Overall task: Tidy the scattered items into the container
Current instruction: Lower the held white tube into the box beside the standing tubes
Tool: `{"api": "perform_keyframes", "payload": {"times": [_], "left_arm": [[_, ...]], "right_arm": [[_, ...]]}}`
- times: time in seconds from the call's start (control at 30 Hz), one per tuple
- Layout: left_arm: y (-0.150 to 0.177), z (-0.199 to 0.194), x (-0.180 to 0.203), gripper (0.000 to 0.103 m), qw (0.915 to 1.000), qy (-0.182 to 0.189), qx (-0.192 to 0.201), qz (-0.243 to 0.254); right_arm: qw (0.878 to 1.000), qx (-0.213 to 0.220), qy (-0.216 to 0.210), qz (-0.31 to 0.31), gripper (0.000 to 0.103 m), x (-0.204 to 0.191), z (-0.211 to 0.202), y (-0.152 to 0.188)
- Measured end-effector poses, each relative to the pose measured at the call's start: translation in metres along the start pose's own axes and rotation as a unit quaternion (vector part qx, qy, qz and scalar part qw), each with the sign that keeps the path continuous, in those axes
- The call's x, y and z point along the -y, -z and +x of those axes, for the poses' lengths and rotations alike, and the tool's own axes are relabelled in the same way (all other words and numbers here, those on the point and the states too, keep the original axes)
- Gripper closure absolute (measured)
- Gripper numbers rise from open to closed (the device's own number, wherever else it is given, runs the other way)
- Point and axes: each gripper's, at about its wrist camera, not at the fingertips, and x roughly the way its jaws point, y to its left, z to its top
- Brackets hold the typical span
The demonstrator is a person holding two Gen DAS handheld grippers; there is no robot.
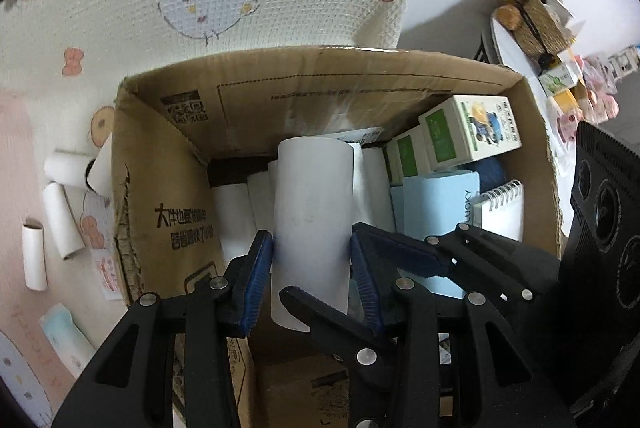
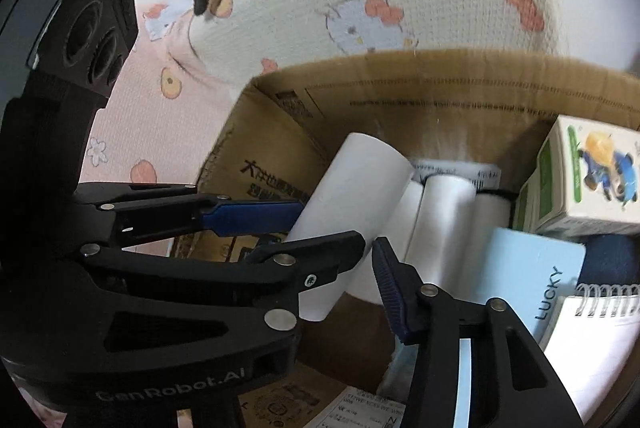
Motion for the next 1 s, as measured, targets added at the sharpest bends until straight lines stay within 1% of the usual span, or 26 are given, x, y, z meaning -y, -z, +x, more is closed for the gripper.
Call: {"api": "perform_keyframes", "payload": {"times": [0.13, 0.23, 0.37, 0.43, 0.6, 0.73, 0.8, 0.87, 0.9, 0.93, 0.97, 1.0], "left_arm": [[-0.002, 0.004, -0.006, 0.059, 0.9996, -0.001, -0.003, -0.03], [-0.004, 0.005, -0.01, 0.059, 0.9989, -0.007, -0.004, -0.046], [-0.005, 0.009, -0.007, 0.059, 0.9982, -0.028, -0.004, -0.054], [-0.007, 0.011, -0.007, 0.059, 0.9974, -0.035, -0.007, -0.062], [-0.012, 0.018, -0.011, 0.059, 0.9937, -0.033, -0.018, -0.105], [-0.014, 0.019, -0.012, 0.059, 0.993, -0.033, -0.009, -0.113], [-0.015, 0.021, -0.012, 0.059, 0.9933, -0.028, -0.013, -0.112], [-0.016, 0.024, -0.013, 0.059, 0.9934, -0.024, -0.019, -0.11], [-0.016, 0.026, -0.013, 0.058, 0.9934, -0.023, -0.021, -0.11], [-0.015, 0.027, -0.015, 0.06, 0.9934, -0.021, -0.024, -0.11], [-0.015, 0.028, -0.015, 0.062, 0.9929, -0.033, -0.027, -0.111], [-0.015, 0.029, -0.016, 0.064, 0.9925, -0.043, -0.027, -0.111]], "right_arm": [[1.0, -0.009, 0.01, -0.013, 0.059, -0.001, 0.005, -0.003], [1.0, -0.02, 0.007, -0.01, 0.06, 0.0, 0.011, -0.007], [0.999, -0.035, 0.004, -0.007, 0.06, 0.004, 0.018, -0.013], [0.999, -0.044, -0.008, 0.002, 0.06, 0.006, 0.023, -0.014], [0.998, -0.056, -0.025, 0.029, 0.06, 0.018, 0.033, -0.017], [0.997, -0.06, -0.026, 0.04, 0.06, 0.02, 0.035, -0.02], [0.997, -0.064, -0.024, 0.042, 0.06, 0.023, 0.034, -0.02], [0.997, -0.067, -0.013, 0.038, 0.06, 0.021, 0.033, -0.022], [0.997, -0.066, -0.001, 0.03, 0.06, 0.021, 0.033, -0.024], [0.998, -0.064, 0.026, 0.013, 0.06, 0.017, 0.028, -0.024], [0.996, -0.067, 0.05, -0.009, 0.06, 0.012, 0.026, -0.023], [0.995, -0.068, 0.066, -0.029, 0.06, 0.007, 0.024, -0.022]]}}
